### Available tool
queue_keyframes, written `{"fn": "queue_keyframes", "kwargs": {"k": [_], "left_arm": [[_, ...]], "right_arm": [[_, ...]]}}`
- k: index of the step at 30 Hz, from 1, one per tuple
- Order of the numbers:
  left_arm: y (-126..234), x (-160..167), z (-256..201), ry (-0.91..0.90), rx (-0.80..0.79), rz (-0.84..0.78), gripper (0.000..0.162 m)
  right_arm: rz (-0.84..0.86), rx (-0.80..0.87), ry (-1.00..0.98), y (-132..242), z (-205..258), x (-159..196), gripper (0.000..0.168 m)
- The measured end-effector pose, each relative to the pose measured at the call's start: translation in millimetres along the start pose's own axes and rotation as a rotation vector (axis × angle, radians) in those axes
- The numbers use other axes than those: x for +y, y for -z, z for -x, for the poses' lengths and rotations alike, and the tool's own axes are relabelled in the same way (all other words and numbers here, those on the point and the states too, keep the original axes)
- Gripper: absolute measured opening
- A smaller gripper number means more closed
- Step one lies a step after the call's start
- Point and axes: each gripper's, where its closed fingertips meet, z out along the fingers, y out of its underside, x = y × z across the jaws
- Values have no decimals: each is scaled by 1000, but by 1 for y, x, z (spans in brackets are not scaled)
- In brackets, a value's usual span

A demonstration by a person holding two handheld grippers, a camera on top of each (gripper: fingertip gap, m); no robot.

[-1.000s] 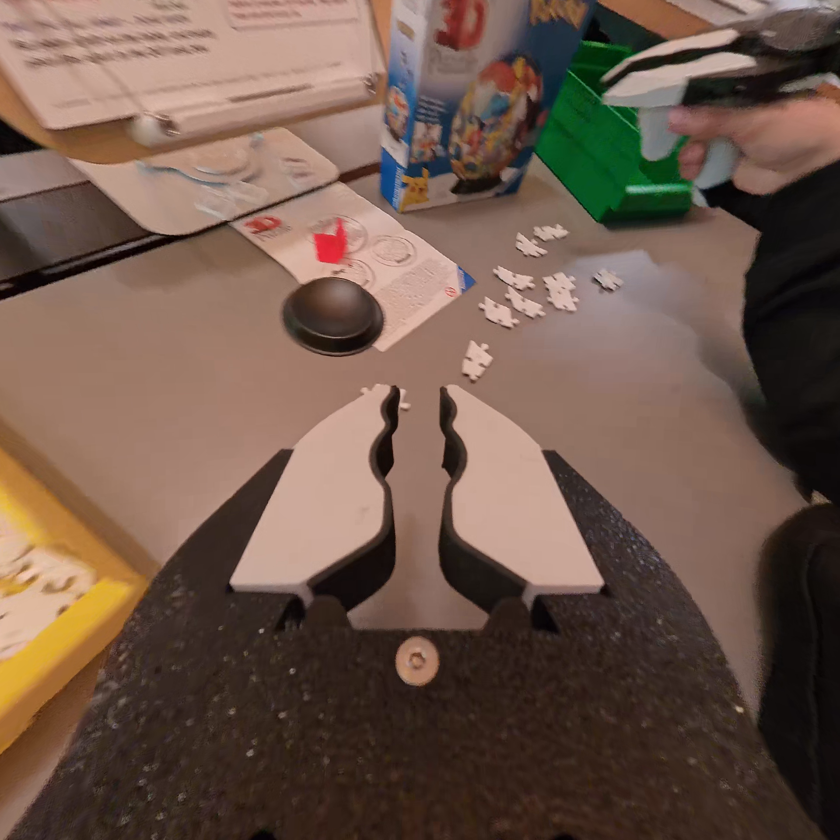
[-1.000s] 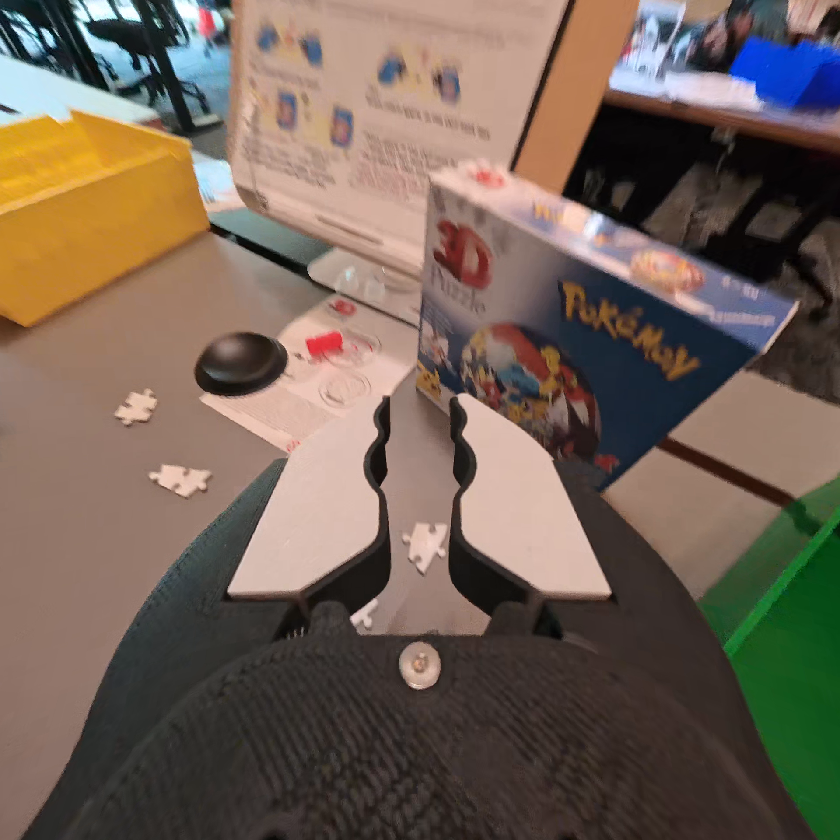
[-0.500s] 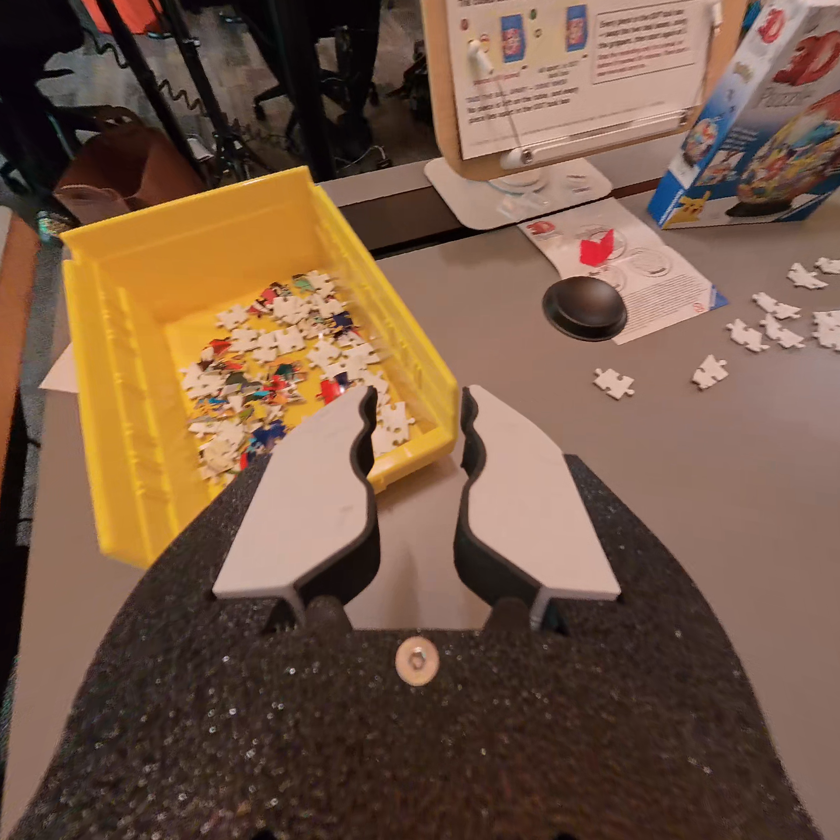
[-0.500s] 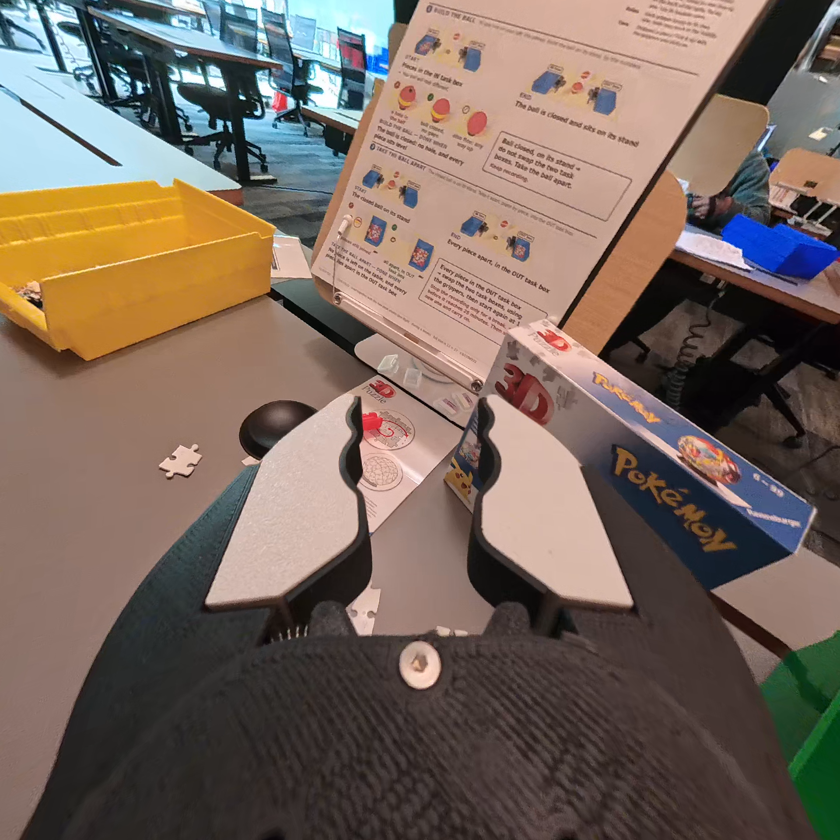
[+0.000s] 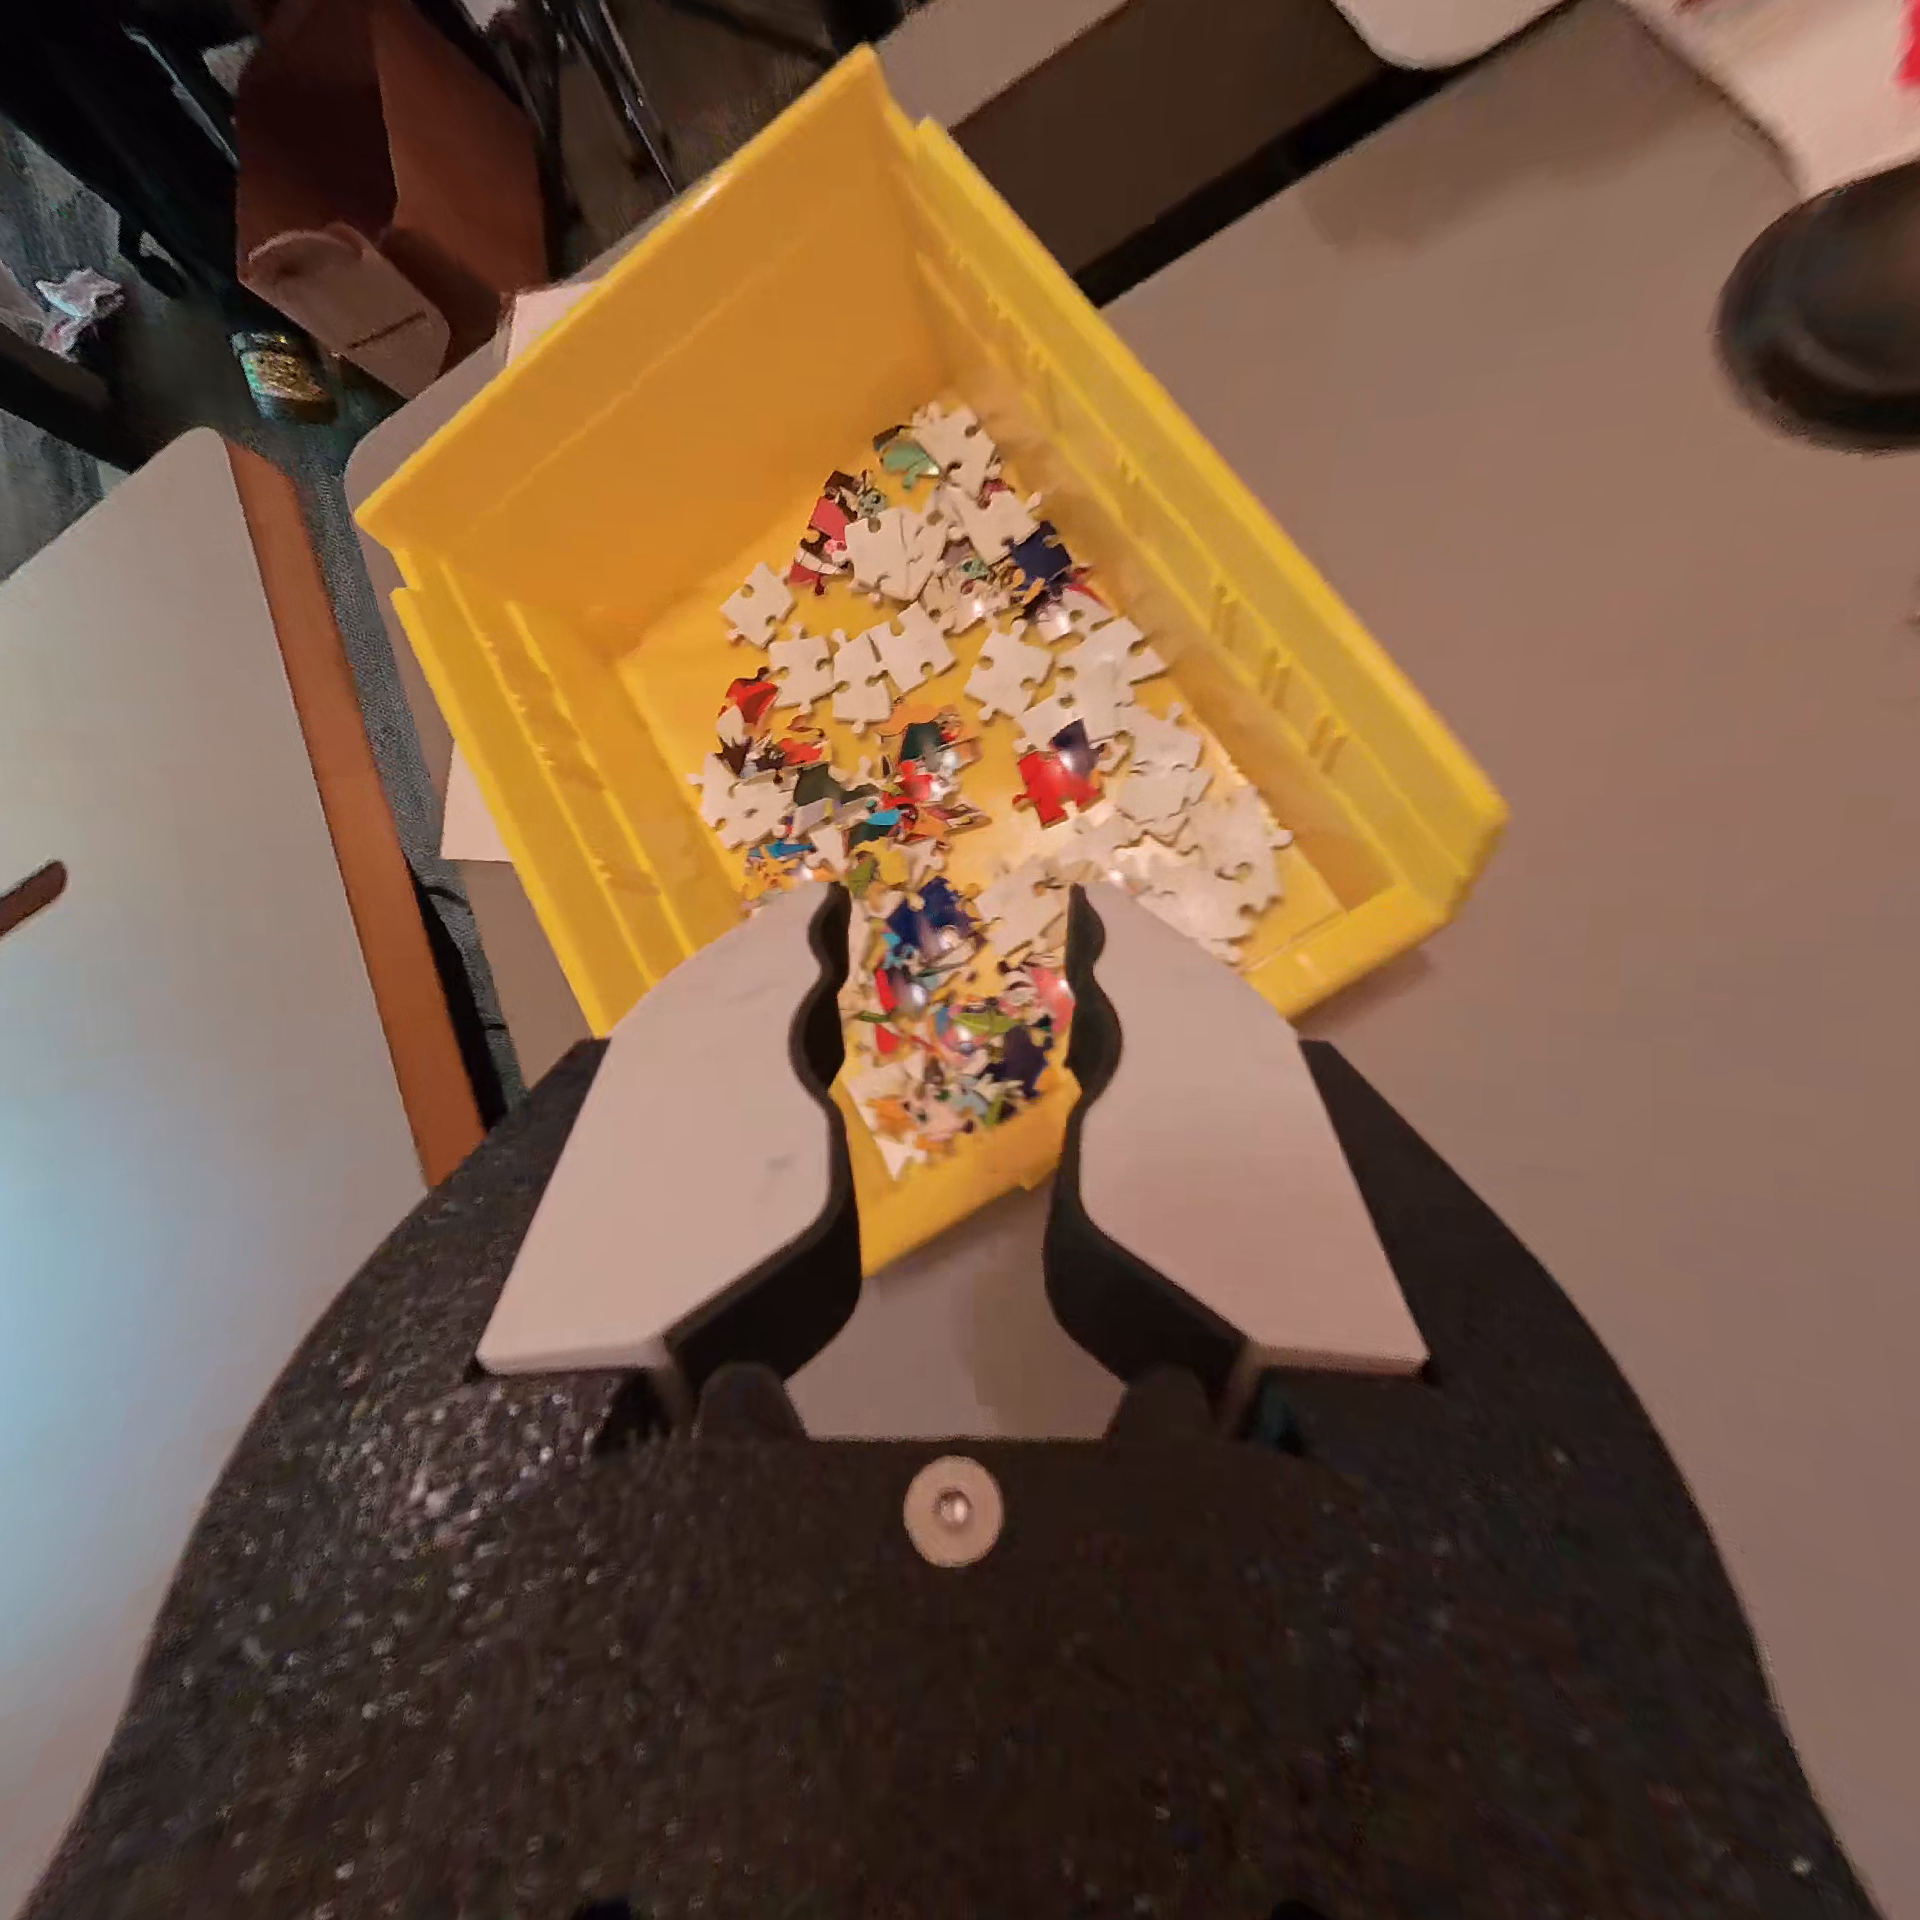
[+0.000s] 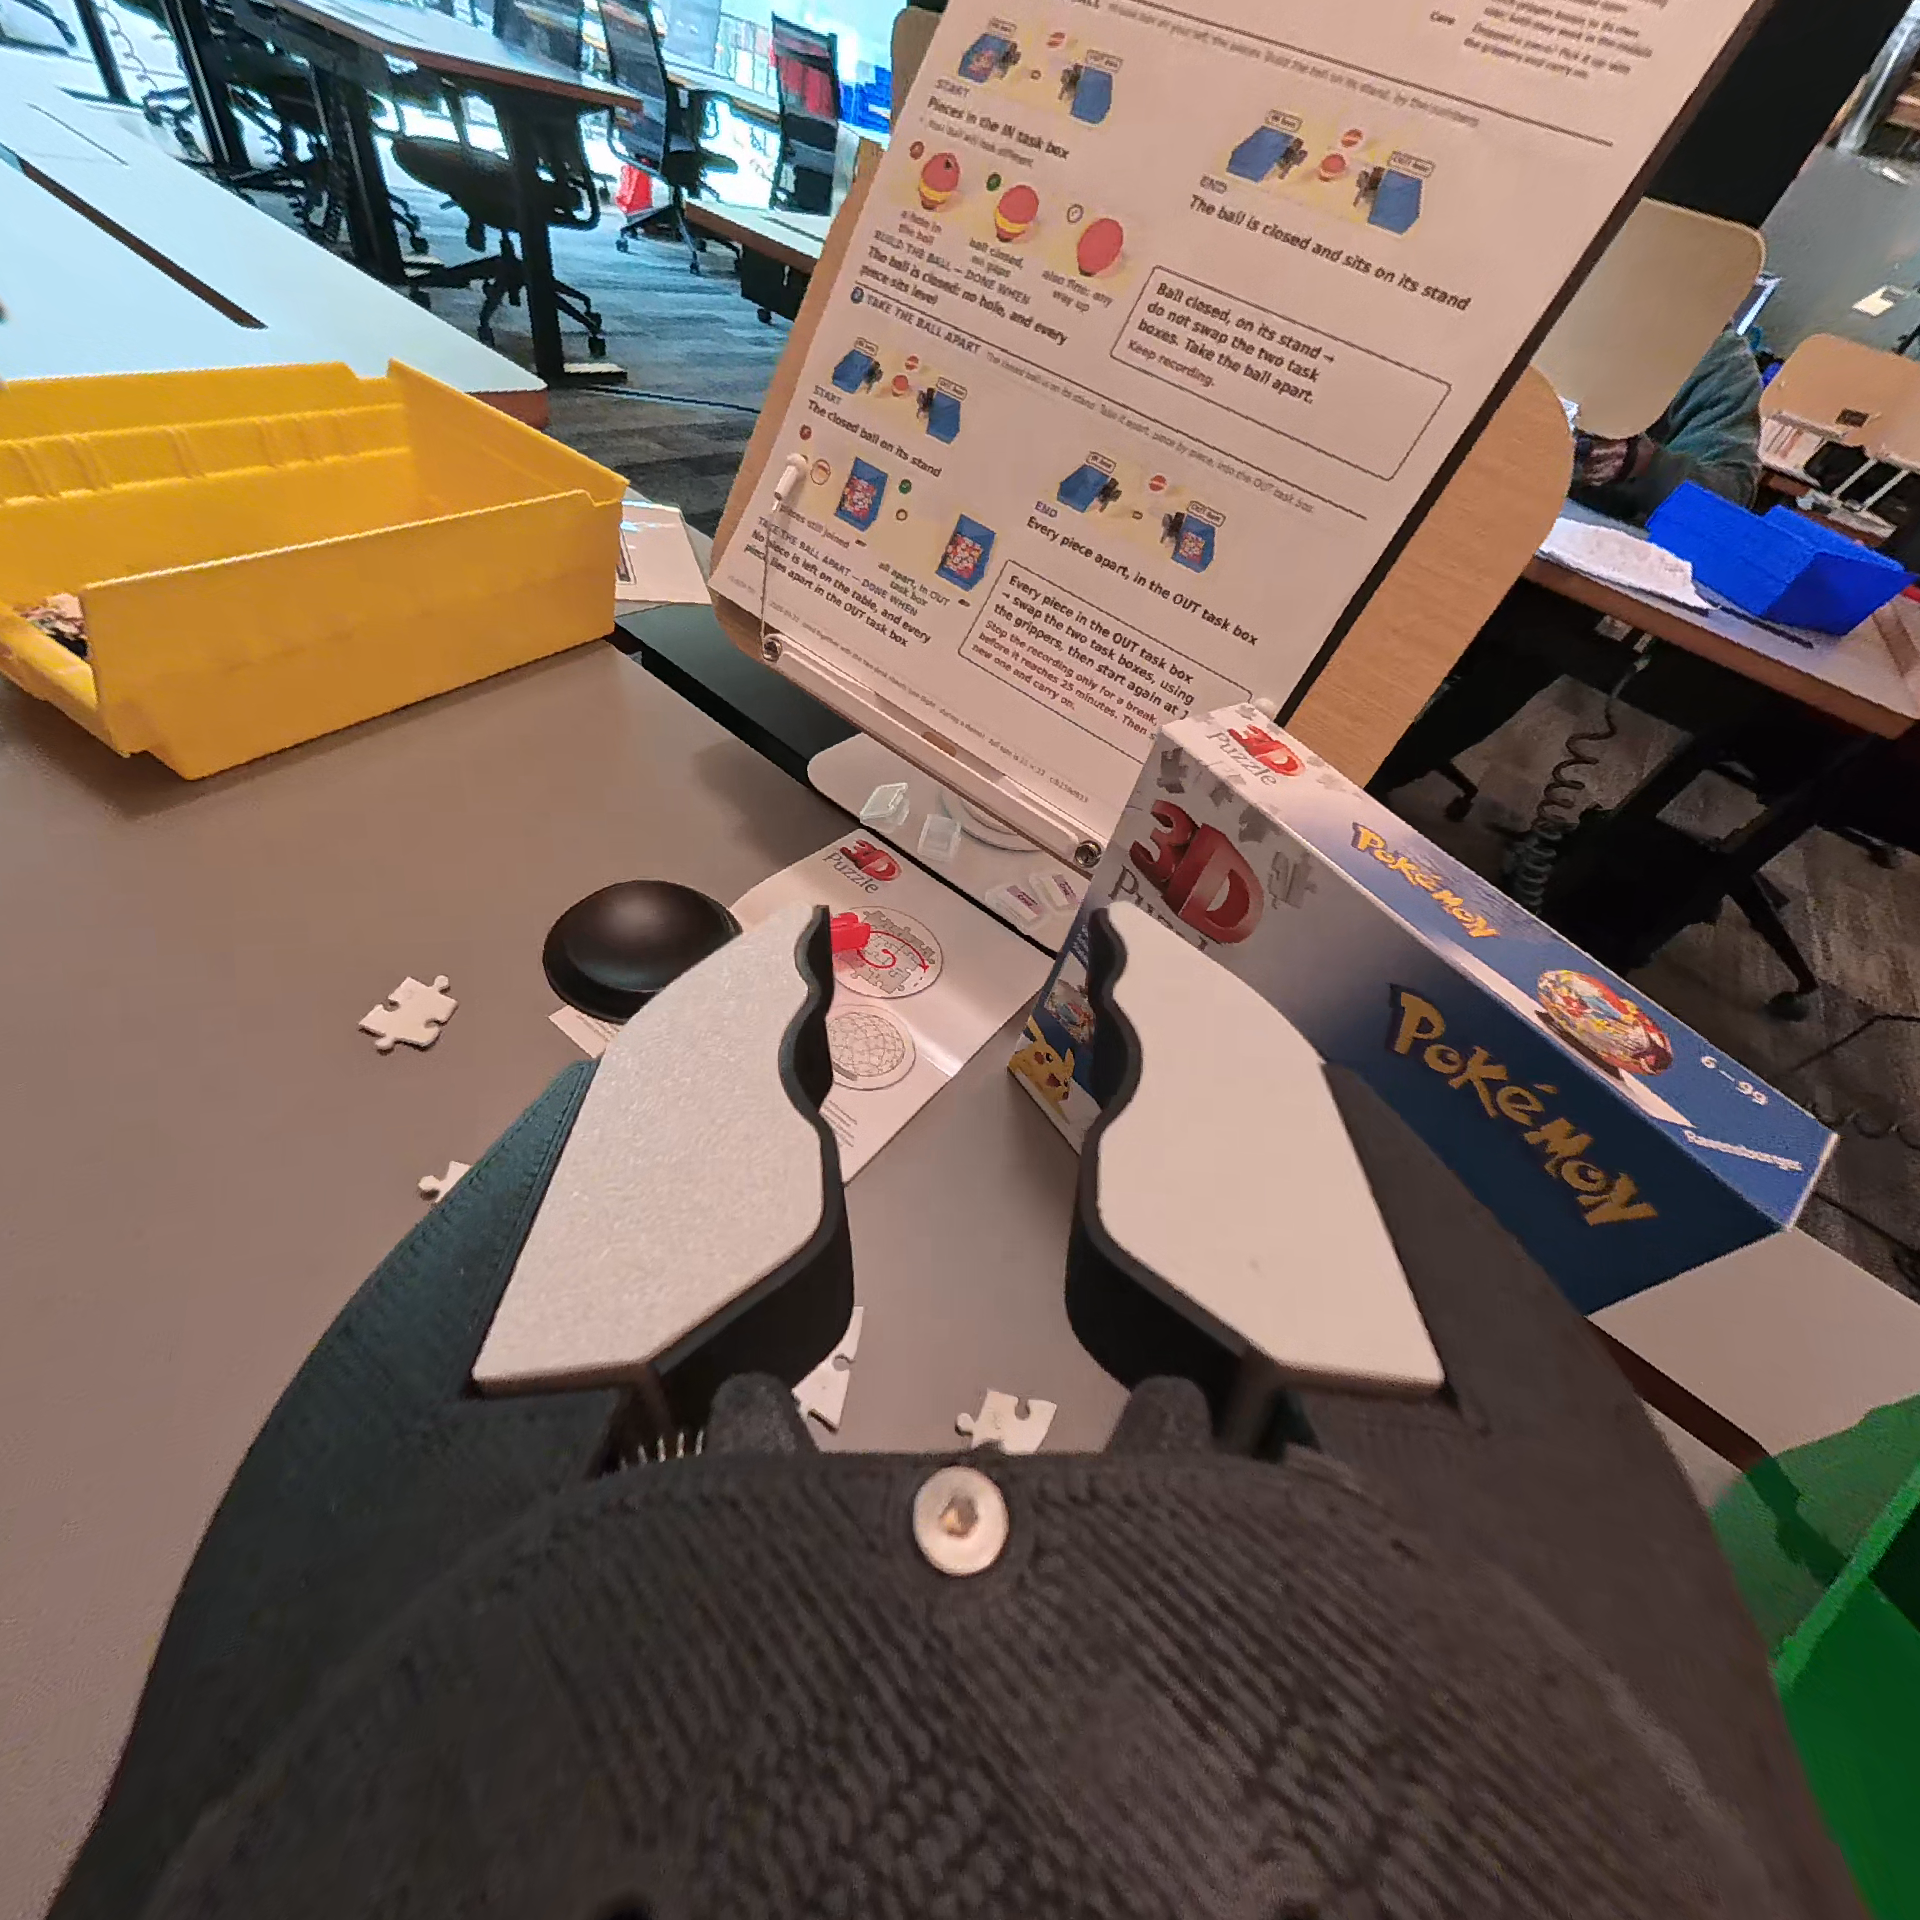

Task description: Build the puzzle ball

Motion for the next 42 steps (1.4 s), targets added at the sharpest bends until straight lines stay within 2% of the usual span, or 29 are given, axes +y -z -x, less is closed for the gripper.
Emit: {"fn": "queue_keyframes", "kwargs": {"k": [6,12,18,26,30,36,42], "left_arm": [[-62,0,7,-120,105,163,42],[-119,-9,32,-42,143,202,37],[-153,-6,41,-15,191,251,34],[-177,4,29,-281,284,309,37],[-186,1,27,-291,323,309,48],[-195,-6,28,-248,338,270,42],[-176,17,23,-321,380,395,43]], "right_arm": [[24,1,12,-3,1,5,47],[62,5,22,-7,0,14,46],[81,23,40,-7,-4,18,45],[117,16,47,-11,-5,27,45],[126,14,56,-12,-5,30,45],[139,20,59,-12,-7,33,45],[155,13,58,-16,-6,38,45]]}}
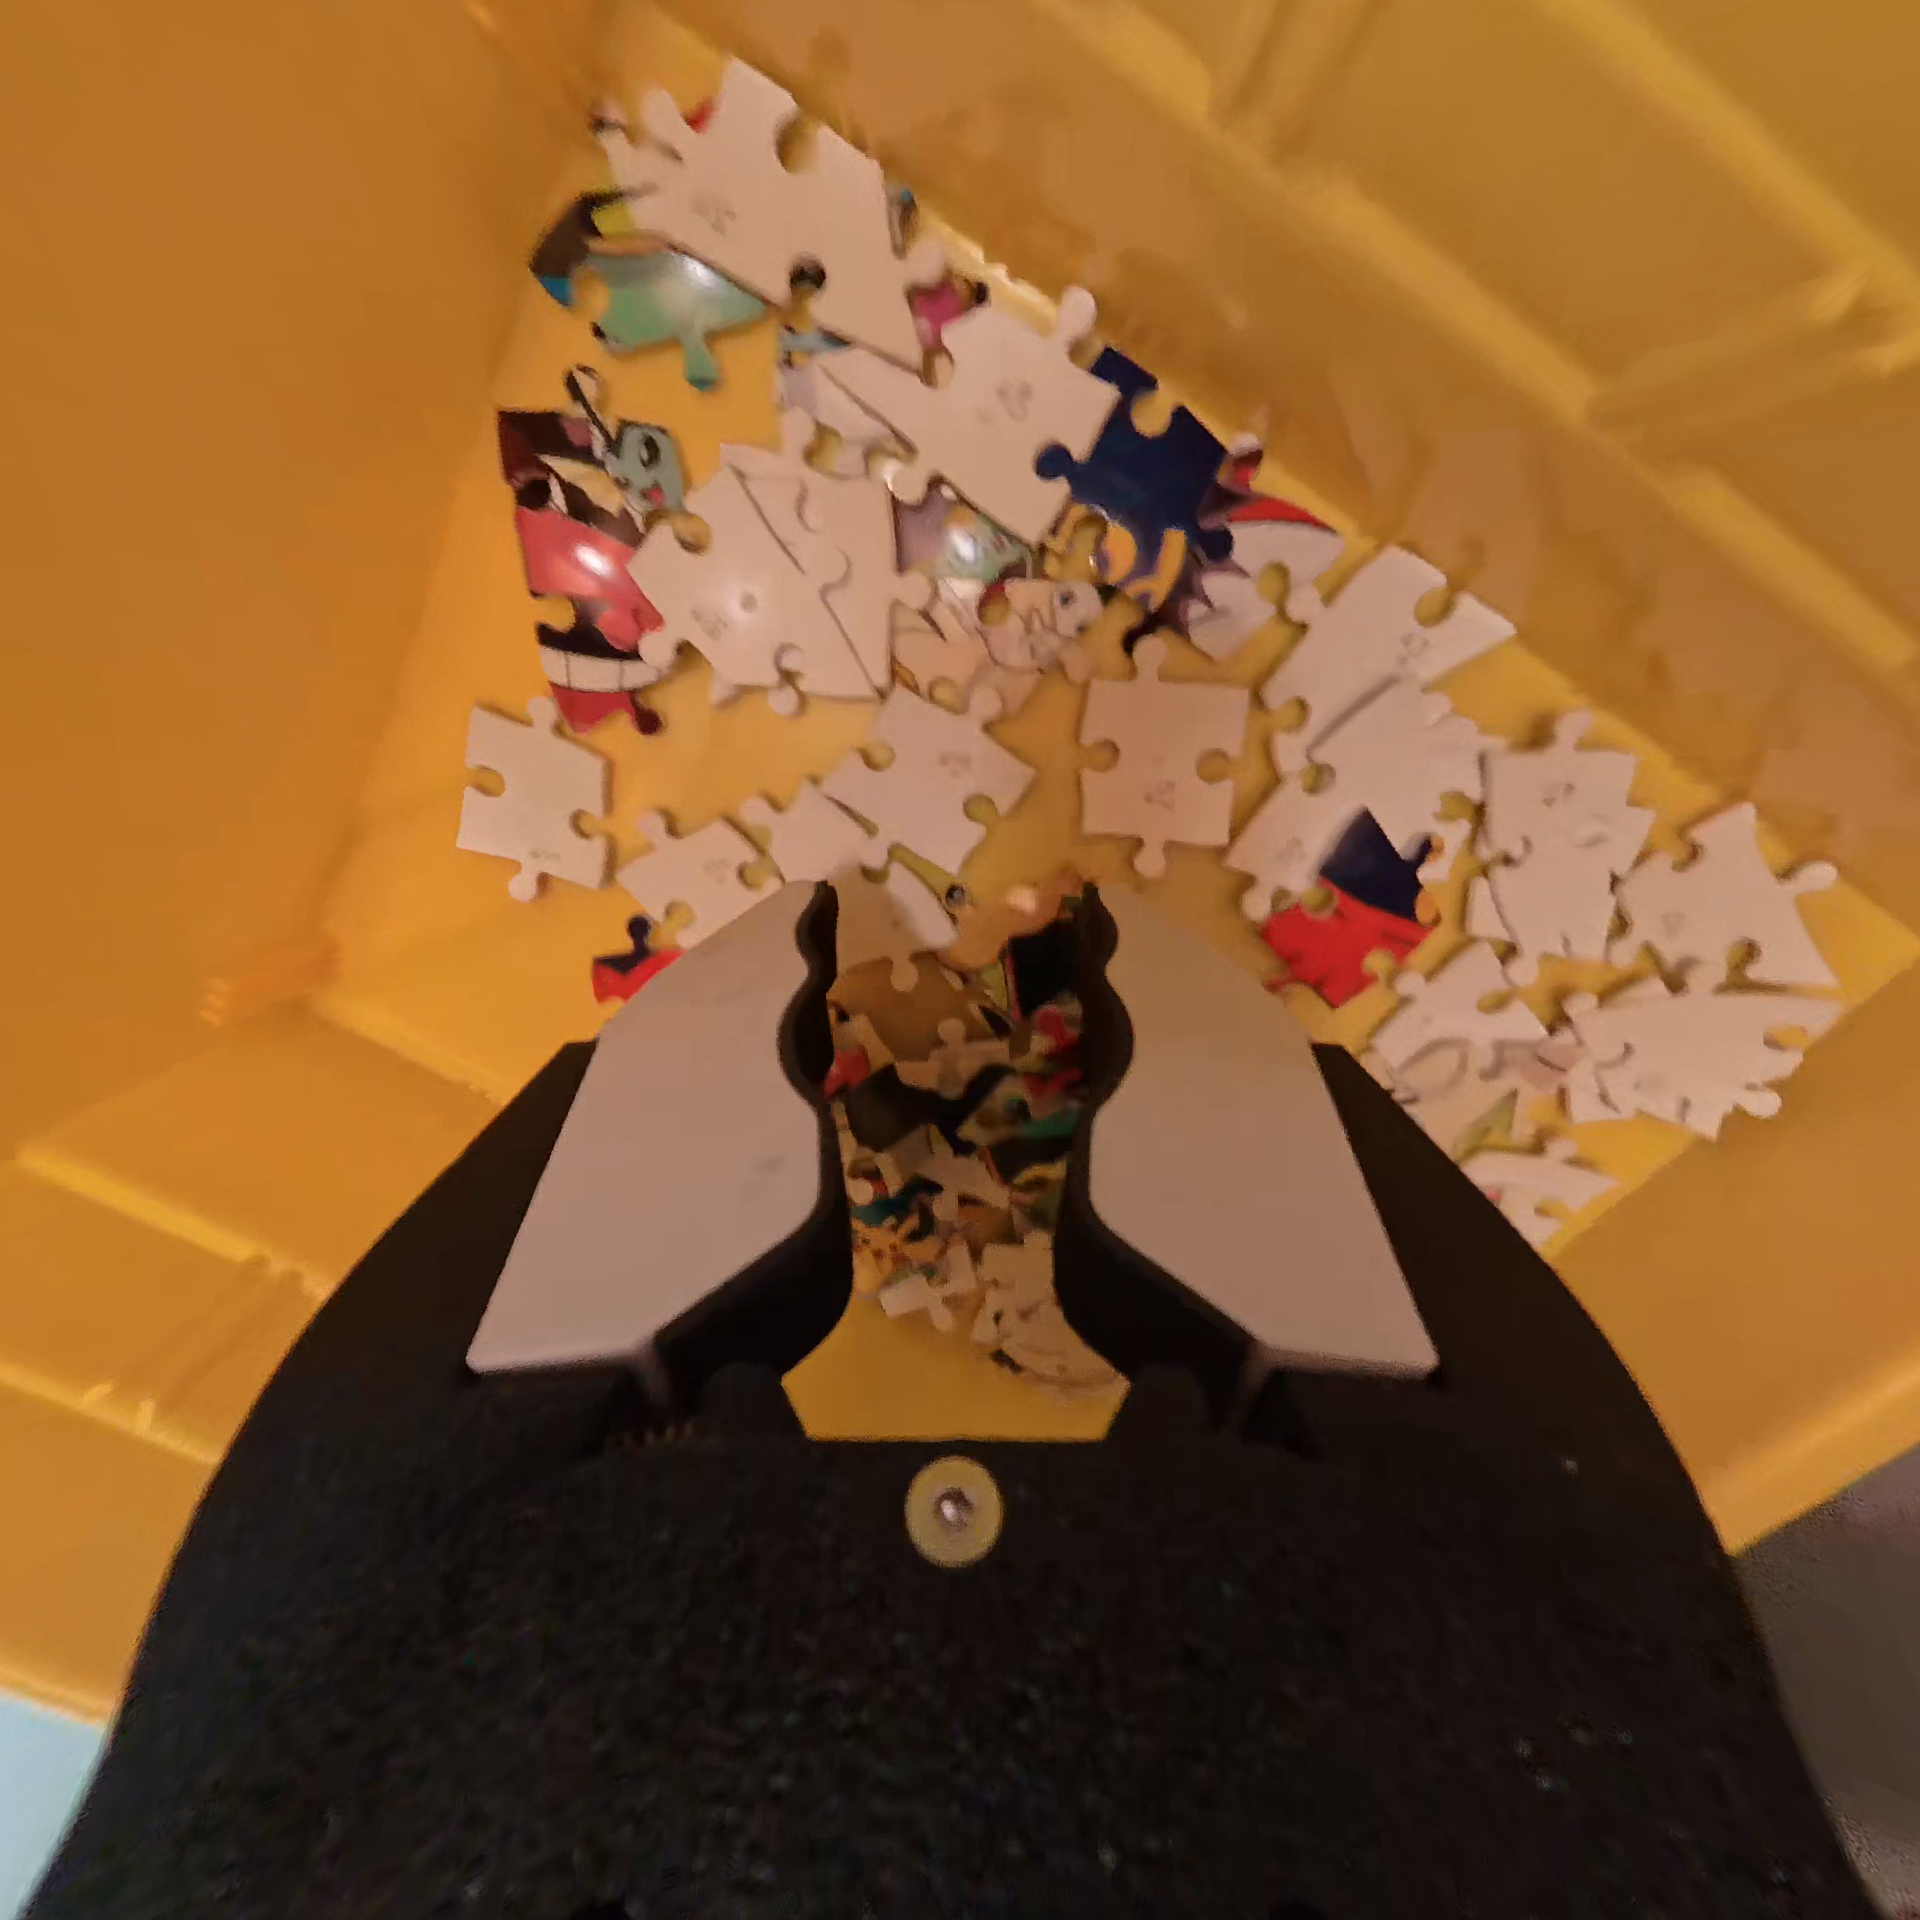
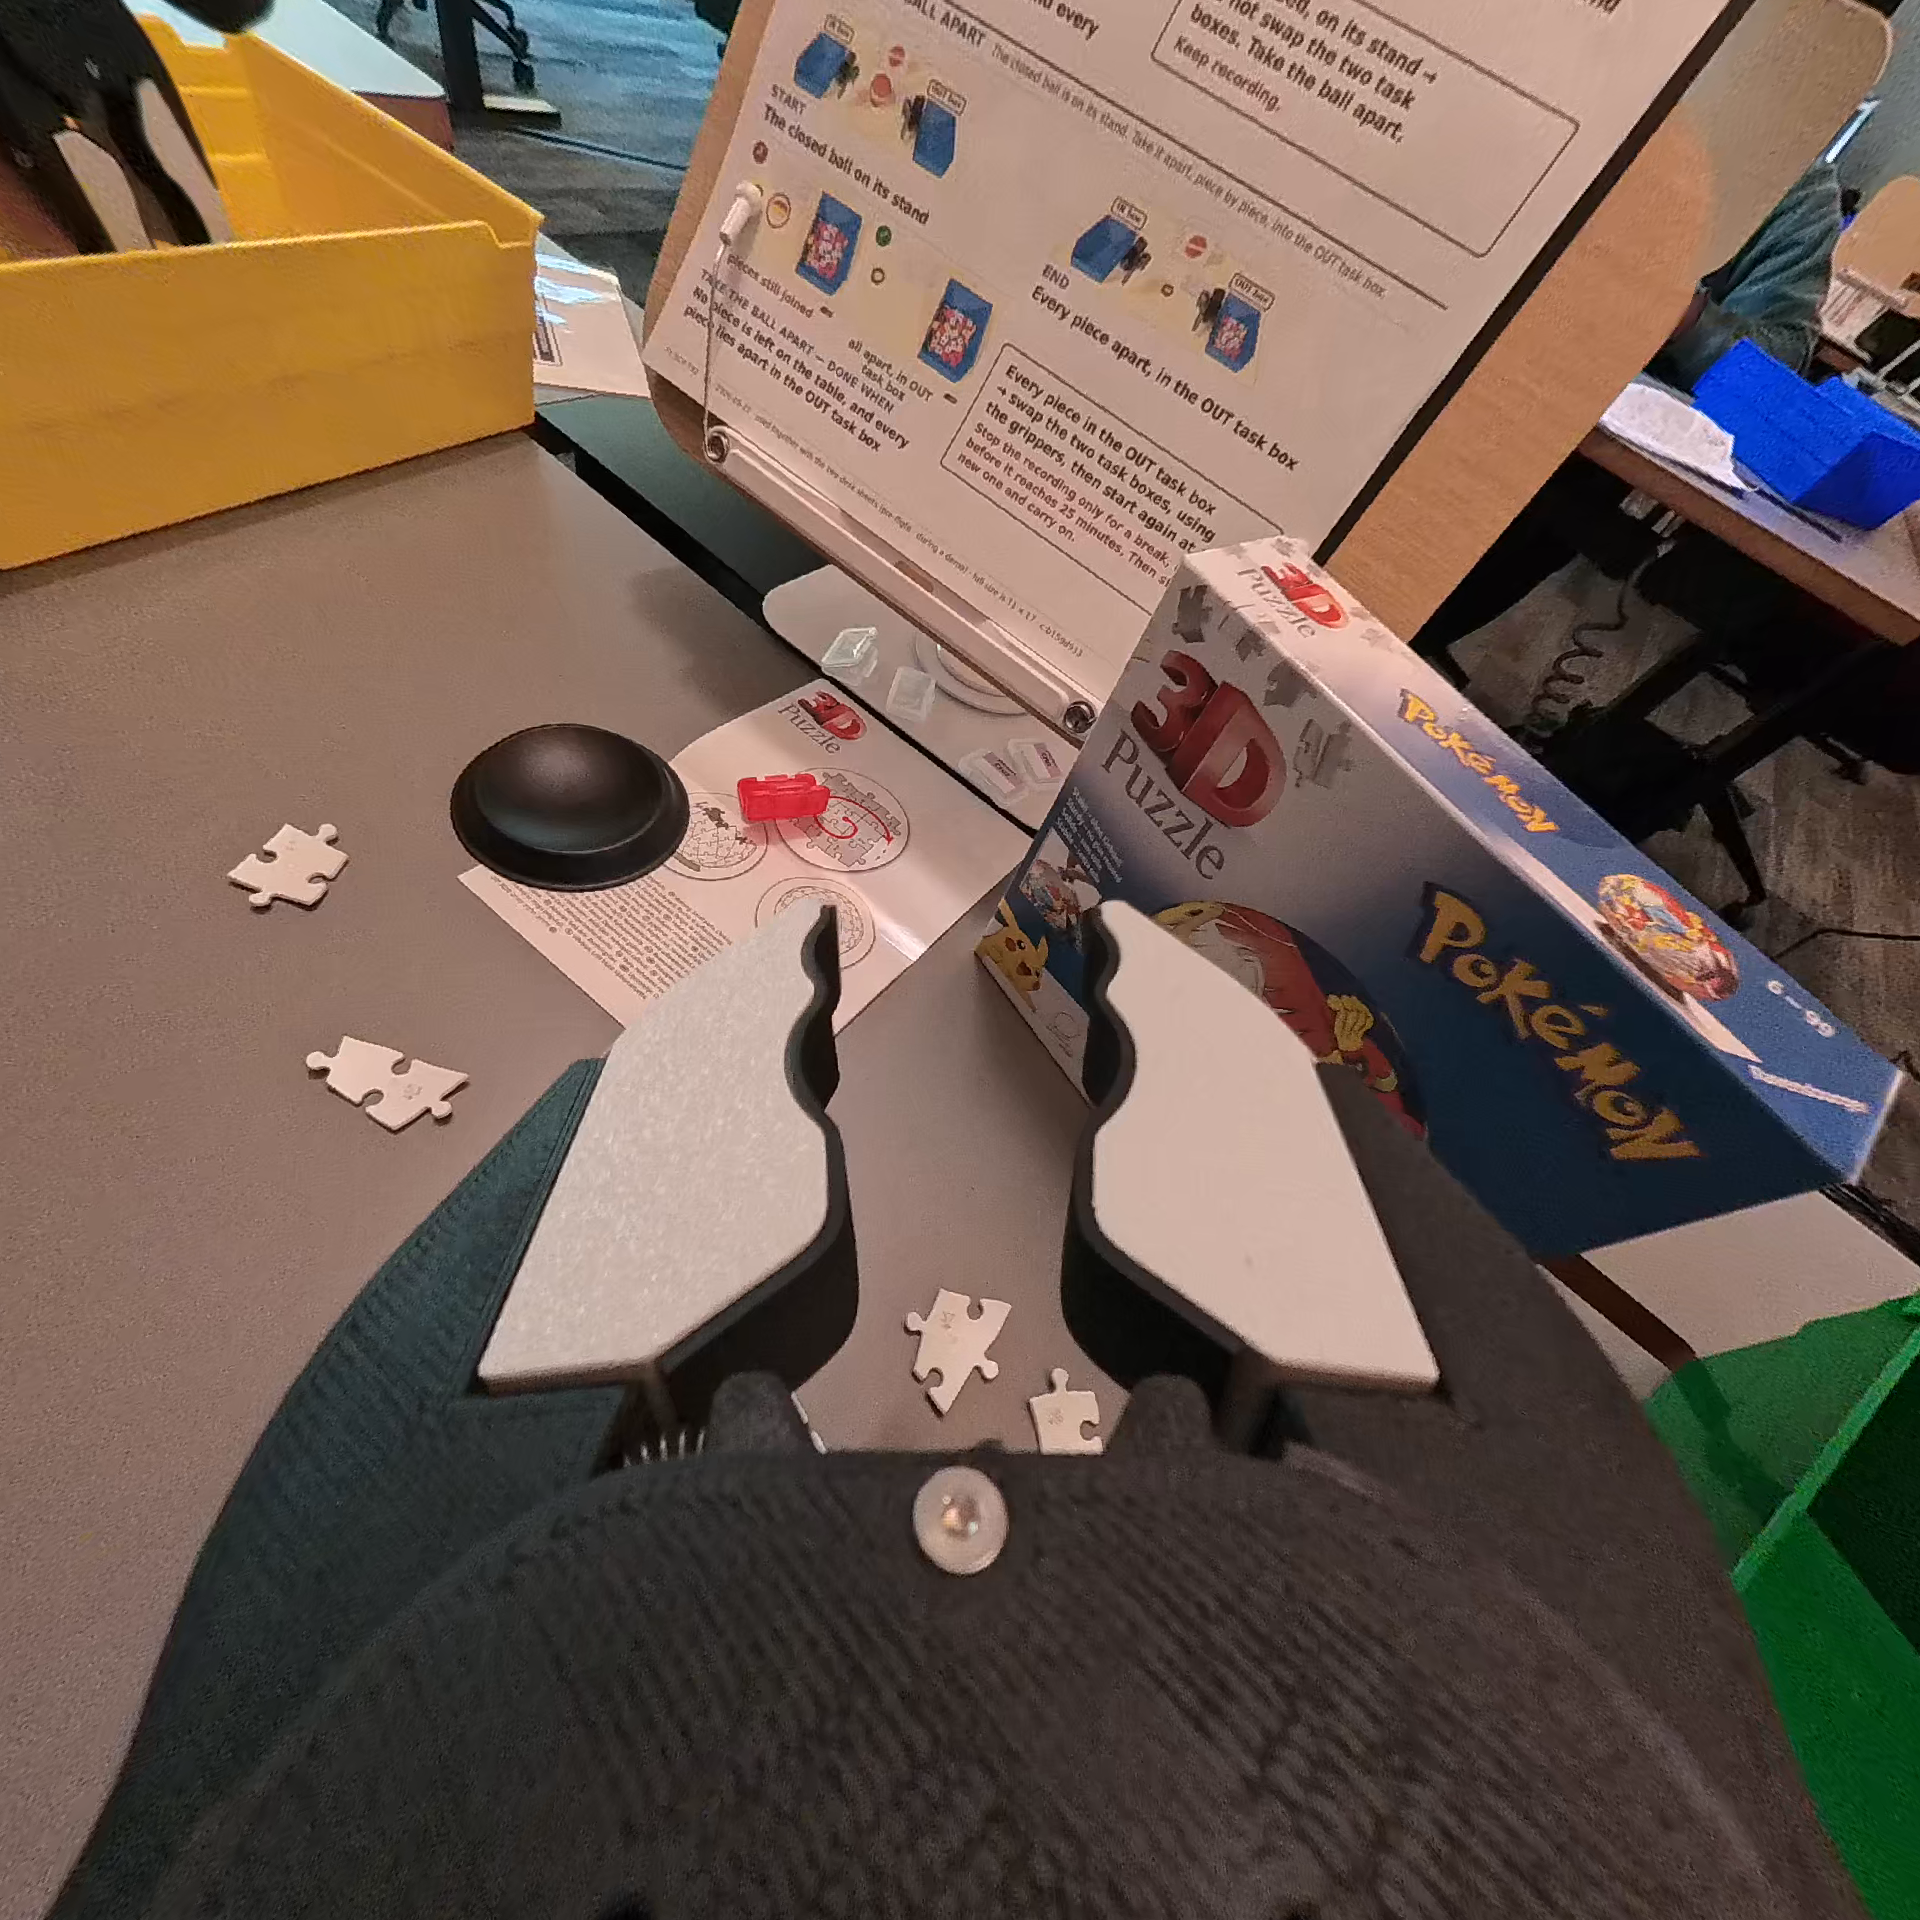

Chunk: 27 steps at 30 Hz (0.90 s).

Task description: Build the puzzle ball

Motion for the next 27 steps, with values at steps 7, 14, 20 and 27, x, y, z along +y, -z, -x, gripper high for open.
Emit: {"fn": "queue_keyframes", "kwargs": {"k": [7,14,20,27], "left_arm": [[16,38,4,78,-3,161,42],[7,56,-20,115,55,238,40],[6,55,-24,99,1,229,29],[48,35,-28,114,-24,-13,28]], "right_arm": [[18,-11,17,-4,4,3,45],[13,-12,9,-4,3,3,45],[9,-15,16,-2,4,2,45],[-24,-9,12,6,3,-6,44]]}}
